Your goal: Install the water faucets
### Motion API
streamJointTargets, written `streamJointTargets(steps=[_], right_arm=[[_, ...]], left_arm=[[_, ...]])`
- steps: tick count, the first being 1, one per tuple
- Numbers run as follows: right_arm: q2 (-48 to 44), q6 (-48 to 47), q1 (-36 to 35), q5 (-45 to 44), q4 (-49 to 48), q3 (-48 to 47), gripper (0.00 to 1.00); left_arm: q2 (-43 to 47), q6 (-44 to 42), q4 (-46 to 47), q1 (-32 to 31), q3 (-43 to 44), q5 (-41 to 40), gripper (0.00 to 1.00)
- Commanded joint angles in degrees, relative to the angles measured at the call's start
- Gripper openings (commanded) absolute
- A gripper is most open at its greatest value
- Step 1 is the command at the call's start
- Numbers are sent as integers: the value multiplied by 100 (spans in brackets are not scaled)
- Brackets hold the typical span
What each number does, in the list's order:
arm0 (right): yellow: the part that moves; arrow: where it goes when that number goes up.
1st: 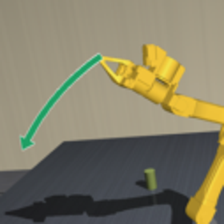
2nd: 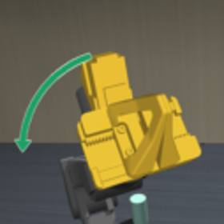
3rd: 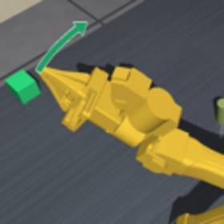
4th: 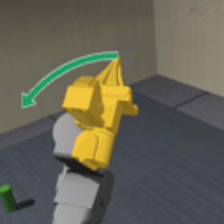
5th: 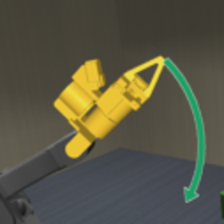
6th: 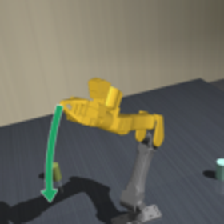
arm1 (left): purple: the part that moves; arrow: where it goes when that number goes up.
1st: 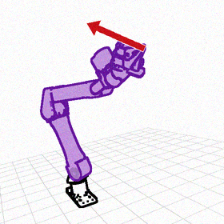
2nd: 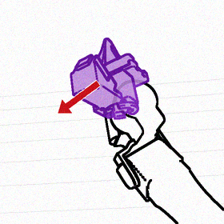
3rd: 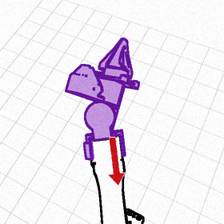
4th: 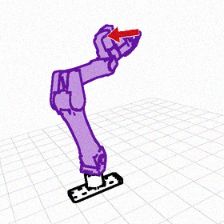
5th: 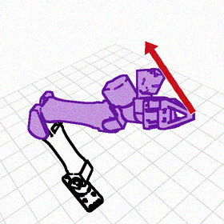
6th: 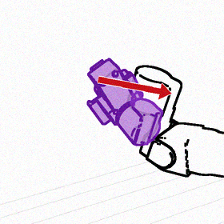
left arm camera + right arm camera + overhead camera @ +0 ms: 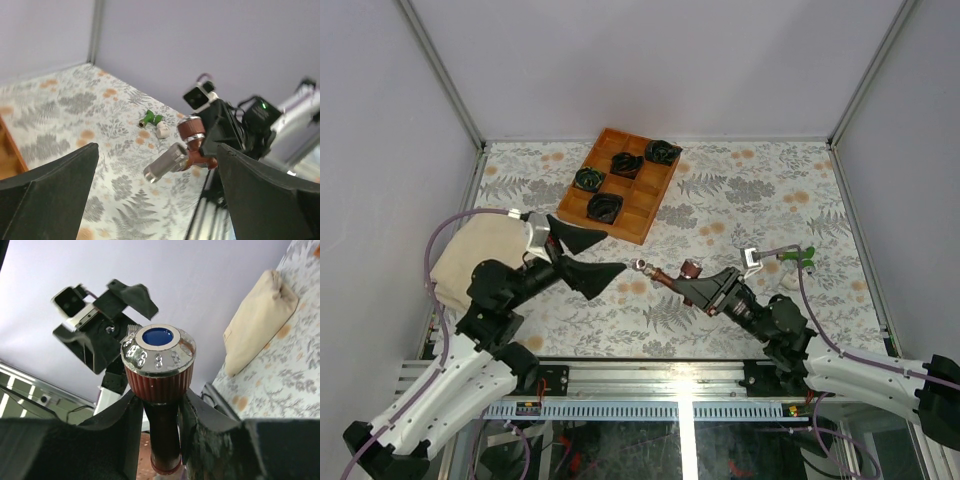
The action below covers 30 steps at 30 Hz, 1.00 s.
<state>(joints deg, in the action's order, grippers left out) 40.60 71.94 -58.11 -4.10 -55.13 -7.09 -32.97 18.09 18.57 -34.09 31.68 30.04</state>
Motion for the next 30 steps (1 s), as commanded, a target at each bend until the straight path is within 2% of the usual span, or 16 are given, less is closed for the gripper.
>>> streamJointTargets(steps=[1,4,8,12,21,30], right_arm=[[-411,-1354,10,-246,-331,43,0],[-495,-1816,9,-65,-517,175,0],[-517,-2108,10,147,-756,293,0],[-508,-2283,10,365,-863,310,0],[-437,-2670,5,579,-857,320,0],[-248,-2957,10,813,-833,223,0]], left_arm=[[327,1841,-1510,-19,265,-1814,100],[411,2380,-1939,-19,351,-1694,100],[414,3576,-2041,-18,179,-1441,100],[303,4372,-1891,-19,14,-1071,100],[-30,5057,-1863,-32,-213,-499,93],[-321,5487,-1766,-310,-382,-559,83]])
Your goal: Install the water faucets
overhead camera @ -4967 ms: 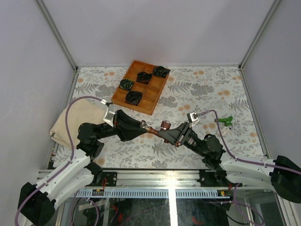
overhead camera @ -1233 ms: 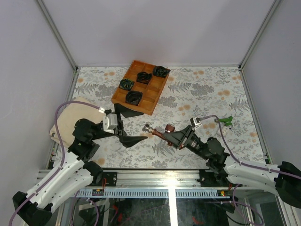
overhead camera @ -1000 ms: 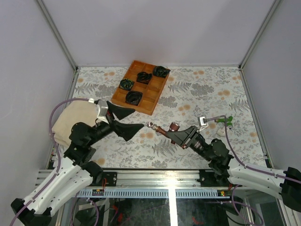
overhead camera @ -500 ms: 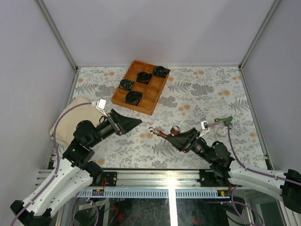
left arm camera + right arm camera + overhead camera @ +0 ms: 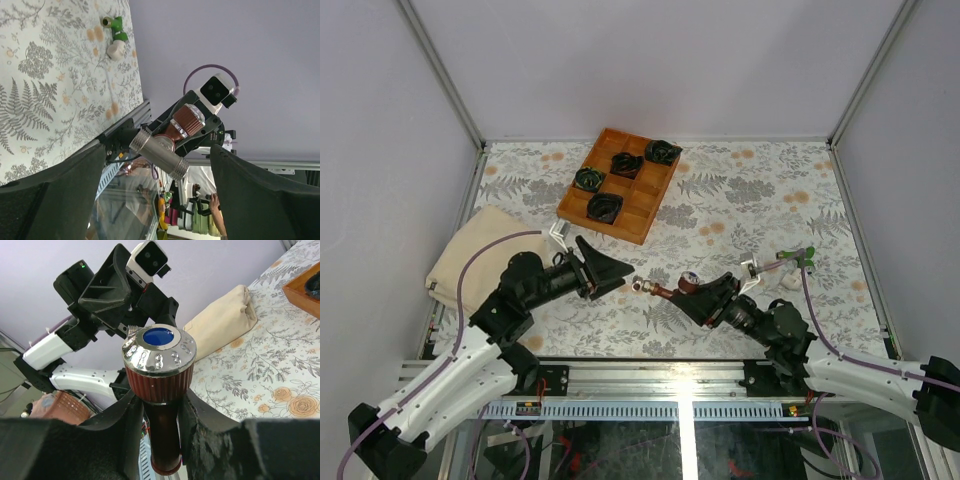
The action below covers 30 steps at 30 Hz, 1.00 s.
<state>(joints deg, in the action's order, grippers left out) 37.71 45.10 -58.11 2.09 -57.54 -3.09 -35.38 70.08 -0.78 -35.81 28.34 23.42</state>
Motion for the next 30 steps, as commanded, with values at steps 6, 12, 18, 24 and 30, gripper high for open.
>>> streamJointTargets(steps=[6,12,18,24,30], right_arm=[[176,-391,10,231,-671,-178,0],[242,-479,10,271,-687,-178,0],[222,-535,10,245,-613,-186,0],[185,-570,9,218,-548,-182,0],[171,-566,5,206,-547,-162,0]], left_arm=[[-337,380,352,-367,-69,160,72],[-599,427,569,-596,-146,182,64],[-650,440,624,-638,-135,101,54],[-696,479,762,-648,-178,110,42],[-810,473,840,-677,-148,178,29]])
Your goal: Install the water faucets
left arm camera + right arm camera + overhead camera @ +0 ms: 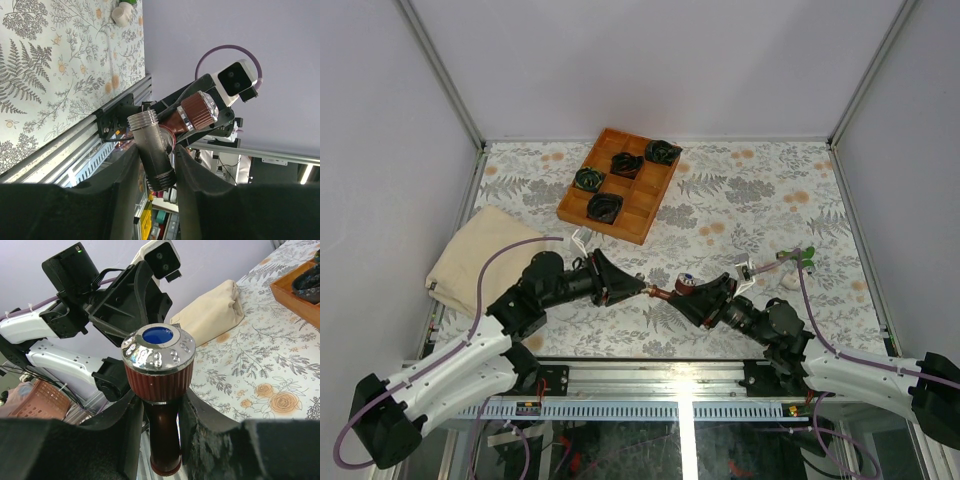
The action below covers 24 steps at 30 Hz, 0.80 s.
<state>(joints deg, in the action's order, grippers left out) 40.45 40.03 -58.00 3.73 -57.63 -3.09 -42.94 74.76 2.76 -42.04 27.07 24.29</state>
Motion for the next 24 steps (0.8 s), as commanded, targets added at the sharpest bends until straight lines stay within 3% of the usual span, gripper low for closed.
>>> streamJointTargets(steps=[1,12,15,21,24], right_arm=[[-111,-51,-2,38,-531,-165,0],[-50,26,-1,-64,-574,-169,0],[107,54,-5,-80,-626,-224,0],[324,239,-10,-378,-856,-180,0],[435,449,-12,-487,-988,-171,0]], left_arm=[[-66,3,488,-58,-18,98,29],[-48,-94,722,-169,17,118,39],[-55,-122,822,-275,20,59,35],[-115,-251,900,-493,24,-151,12],[-145,-282,1299,-603,-89,-226,9]])
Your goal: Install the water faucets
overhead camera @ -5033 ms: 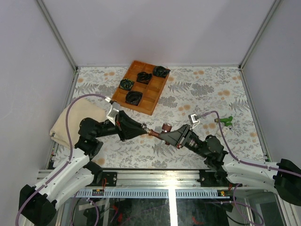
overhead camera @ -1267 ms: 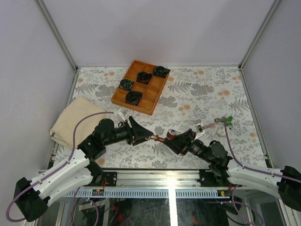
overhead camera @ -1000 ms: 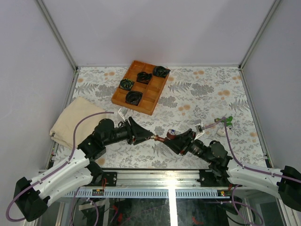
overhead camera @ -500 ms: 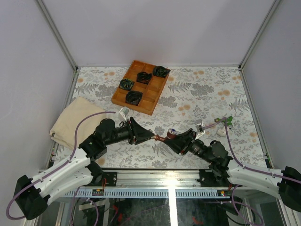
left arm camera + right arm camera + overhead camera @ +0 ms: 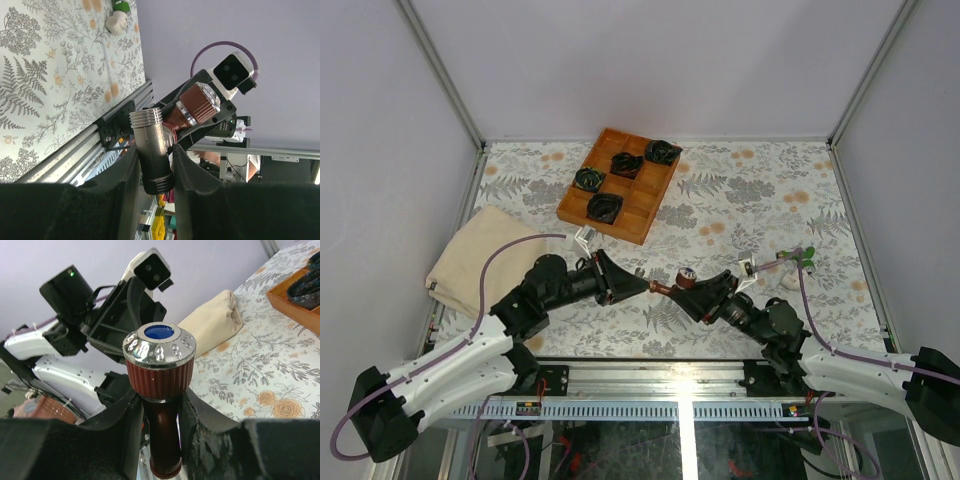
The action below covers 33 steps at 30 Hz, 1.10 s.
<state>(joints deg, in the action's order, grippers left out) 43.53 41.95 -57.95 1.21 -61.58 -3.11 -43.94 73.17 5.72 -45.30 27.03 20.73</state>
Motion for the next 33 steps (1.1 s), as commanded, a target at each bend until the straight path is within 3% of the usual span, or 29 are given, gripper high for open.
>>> streamJointTargets(steps=[1,7,17,24,29,33], right_arm=[[175,406,-14,-311,-505,-207,0],[520,1910,-14,-647,-569,-286,0],[1629,3548,-15,-447,-2447,-27,0],[2350,3897,-14,-413,-3235,-14,0],[2353,3864,-14,-440,-3272,-6,0],[2260,3877,-38,-481,-3067,-12,0]], left_arm=[[-59,-162,1190,-315,-148,105,8],[-240,-732,2397,-588,-467,99,9],[51,-1428,3731,-629,-832,-14,13],[130,-1811,3533,-630,-693,76,24],[140,-2010,3185,-626,-597,-52,42],[158,-2171,3102,-630,-571,-197,48]])
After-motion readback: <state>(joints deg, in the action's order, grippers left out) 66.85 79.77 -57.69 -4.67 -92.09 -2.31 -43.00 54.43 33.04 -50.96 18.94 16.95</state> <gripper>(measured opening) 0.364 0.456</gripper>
